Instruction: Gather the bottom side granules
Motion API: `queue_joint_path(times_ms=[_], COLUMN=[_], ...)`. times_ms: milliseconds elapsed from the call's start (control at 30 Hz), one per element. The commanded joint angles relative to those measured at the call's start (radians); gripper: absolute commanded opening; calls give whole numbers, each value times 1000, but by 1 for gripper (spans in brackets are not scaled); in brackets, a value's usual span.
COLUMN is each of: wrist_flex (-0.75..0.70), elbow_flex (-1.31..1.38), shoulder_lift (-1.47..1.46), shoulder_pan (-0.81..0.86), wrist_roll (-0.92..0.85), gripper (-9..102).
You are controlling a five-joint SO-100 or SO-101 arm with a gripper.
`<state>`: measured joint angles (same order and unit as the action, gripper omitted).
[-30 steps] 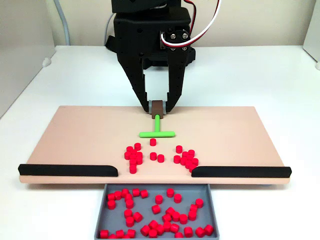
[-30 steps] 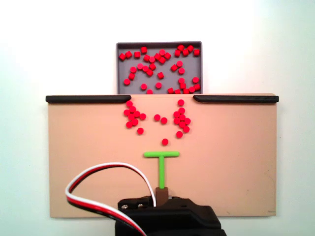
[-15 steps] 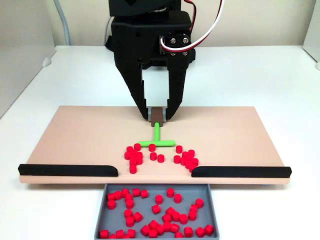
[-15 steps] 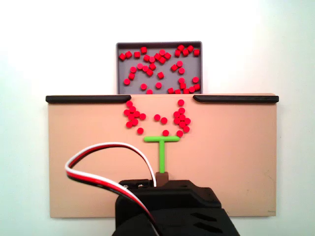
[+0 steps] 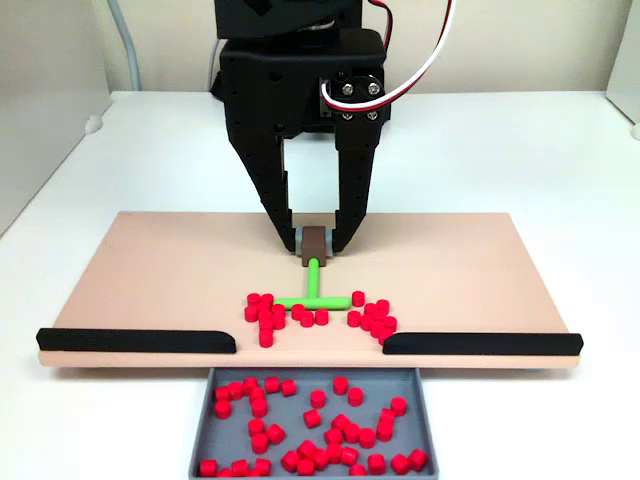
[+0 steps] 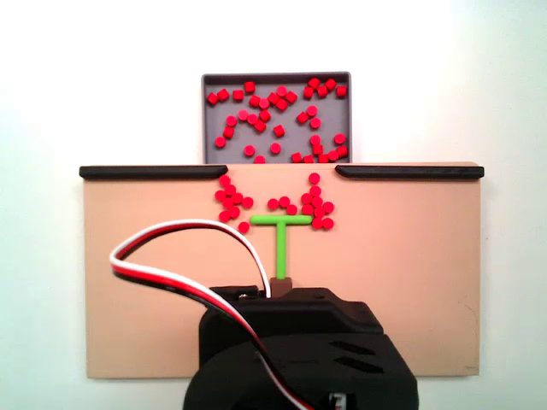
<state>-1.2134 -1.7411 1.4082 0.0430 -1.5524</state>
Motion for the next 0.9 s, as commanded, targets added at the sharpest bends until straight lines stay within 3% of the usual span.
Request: queue_joint_path(times_ms=[0,300,867], wrist_flex=[6,-29,-291], elbow_flex=[3,3,60], shoulder_lift=[-14,46,308], shoulder_pan=[-8,-20,-35], wrist_roll=[6,31,41], gripper=[0,0,0])
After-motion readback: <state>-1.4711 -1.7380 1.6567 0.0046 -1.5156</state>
